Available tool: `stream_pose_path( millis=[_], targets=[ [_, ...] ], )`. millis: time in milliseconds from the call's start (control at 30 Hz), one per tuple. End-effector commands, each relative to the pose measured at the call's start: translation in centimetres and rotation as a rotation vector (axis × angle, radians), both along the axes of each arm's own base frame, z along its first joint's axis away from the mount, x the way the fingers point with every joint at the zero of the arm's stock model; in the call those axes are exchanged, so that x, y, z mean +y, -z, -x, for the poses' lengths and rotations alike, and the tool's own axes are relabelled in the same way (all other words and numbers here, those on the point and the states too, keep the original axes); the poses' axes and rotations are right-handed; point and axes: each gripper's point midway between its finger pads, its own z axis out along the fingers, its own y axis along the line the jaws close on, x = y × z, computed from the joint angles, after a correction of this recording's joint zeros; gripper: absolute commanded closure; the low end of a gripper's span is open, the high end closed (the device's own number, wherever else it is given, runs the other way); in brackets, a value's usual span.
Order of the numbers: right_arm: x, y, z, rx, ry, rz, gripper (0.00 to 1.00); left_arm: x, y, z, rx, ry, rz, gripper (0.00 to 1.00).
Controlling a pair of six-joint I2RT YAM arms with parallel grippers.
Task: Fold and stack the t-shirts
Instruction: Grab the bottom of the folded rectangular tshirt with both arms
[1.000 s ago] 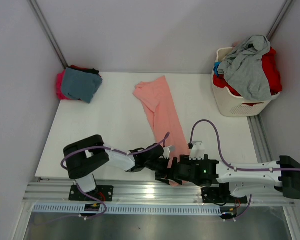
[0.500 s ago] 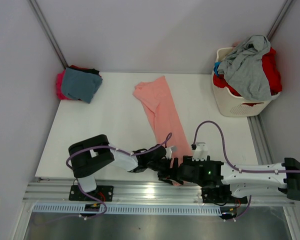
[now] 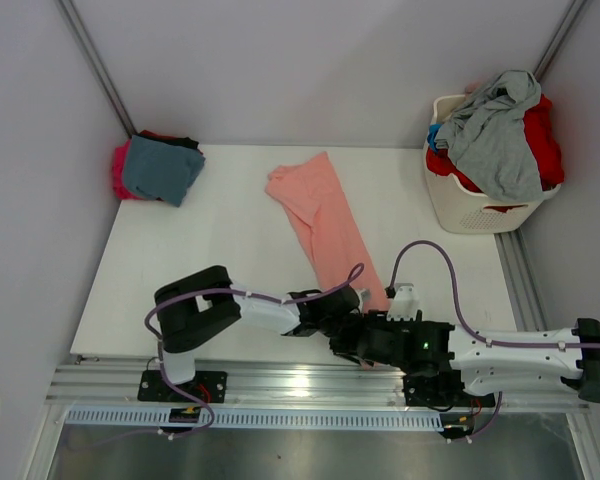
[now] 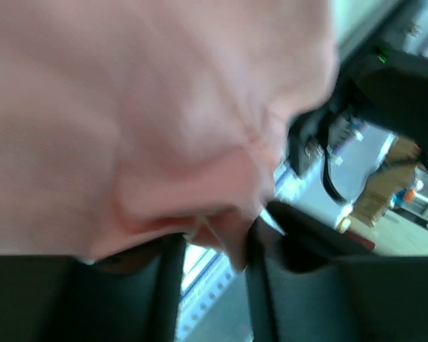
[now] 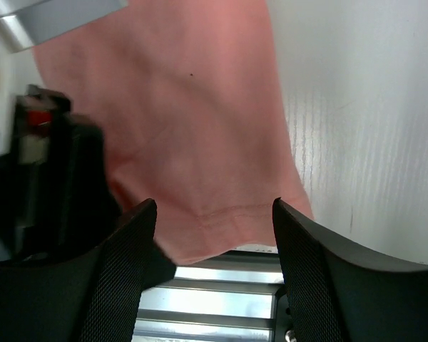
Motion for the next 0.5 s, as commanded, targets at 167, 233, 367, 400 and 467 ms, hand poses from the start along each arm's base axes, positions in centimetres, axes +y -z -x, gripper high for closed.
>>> stream_pose_path(
  millis=[167, 233, 367, 400, 467],
  targets=[
    [0.3, -1.1, -0.7, -0.051, -0.009, -0.017, 0.30, -1.4, 3.9, -1.2, -0.012, -0.021, -0.125, 0.76],
    [0.3, -1.2, -0.8, -0.059, -0.008, -0.014, 0.30, -1.4, 4.0, -1.2, -0.011, -0.021, -0.126, 0.80],
    [0.3, -1.4, -1.0, -0.070, -0.006, -0.017, 0.30, -0.9, 3.5, -1.4, -0.052, -0.007, -0.135, 0.96],
    [0.4, -1.4, -1.1, -0.072, -0.004, -0.021, 0.30, -0.3, 3.0, -1.5, -0.064, -0.007, -0.157, 0.99],
    [0.5, -1.5, -1.2, -0.079, 0.000, -0.026, 0.31, 0.7, 2.7, -1.5, -0.091, 0.002, -0.172, 0.99]
  ],
)
